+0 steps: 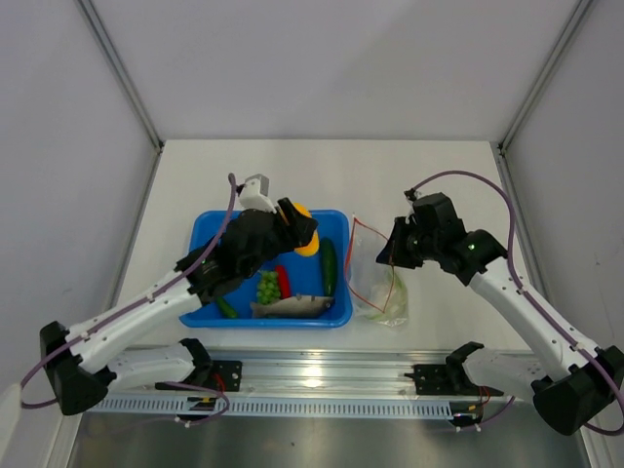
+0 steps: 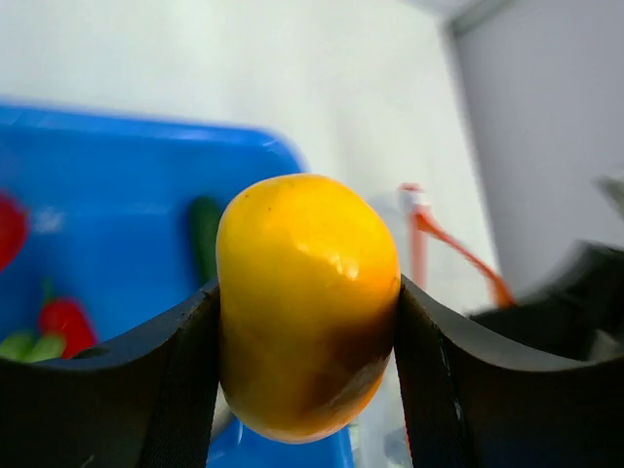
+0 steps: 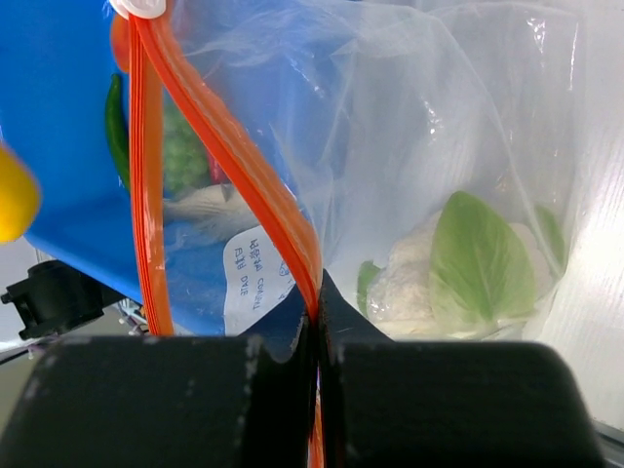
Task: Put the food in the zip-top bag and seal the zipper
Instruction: Pick up the fake fruit from the bin, then place the fake fruit in the zipper food storage bag.
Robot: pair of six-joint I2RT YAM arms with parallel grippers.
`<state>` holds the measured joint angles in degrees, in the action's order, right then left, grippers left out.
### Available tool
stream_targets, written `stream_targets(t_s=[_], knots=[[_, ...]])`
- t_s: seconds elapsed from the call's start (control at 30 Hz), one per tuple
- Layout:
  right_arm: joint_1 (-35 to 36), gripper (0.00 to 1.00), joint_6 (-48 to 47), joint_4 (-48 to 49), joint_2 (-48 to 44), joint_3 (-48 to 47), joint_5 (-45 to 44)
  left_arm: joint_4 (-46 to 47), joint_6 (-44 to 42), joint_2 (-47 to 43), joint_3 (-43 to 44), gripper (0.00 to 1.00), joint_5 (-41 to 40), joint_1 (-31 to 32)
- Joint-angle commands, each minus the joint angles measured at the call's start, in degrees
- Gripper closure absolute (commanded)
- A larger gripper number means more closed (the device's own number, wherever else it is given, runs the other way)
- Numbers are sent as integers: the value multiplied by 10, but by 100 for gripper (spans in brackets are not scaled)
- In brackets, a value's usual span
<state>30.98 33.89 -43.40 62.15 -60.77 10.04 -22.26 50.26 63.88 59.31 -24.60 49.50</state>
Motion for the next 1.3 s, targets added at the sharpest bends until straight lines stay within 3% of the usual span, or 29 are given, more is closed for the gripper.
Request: stream_targets(t_s=[0.0,0.03,0.27,0.4,0.73,1.07,1.13,1.17,1.27], knots=[[-2,100,8,-17,3,-33,20,241,-182,-71,-76,99,72,18],[-2,100,9,-19,5,-36,20,312,-196,-87,-99,99,97,20],[-2,100,10,-37,17,-61,38,501,-251,-53,-134,99,291,24],[-2,100,12,-48,20,-73,38,583,-250,-2,-130,99,330,30],[-2,100,27,-41,19,-82,54,772,-259,105,-183,99,351,61],[-2,100,33,-40,17,-81,54,782,-296,143,-184,94,320,63],[-2,100,34,-41,17,-80,55,781,-299,147,-182,87,312,63],[-3,100,35,-40,17,-80,55,780,-299,151,-182,70,308,63],[-3,100,35,-40,15,-80,54,776,-300,155,-183,58,288,63]])
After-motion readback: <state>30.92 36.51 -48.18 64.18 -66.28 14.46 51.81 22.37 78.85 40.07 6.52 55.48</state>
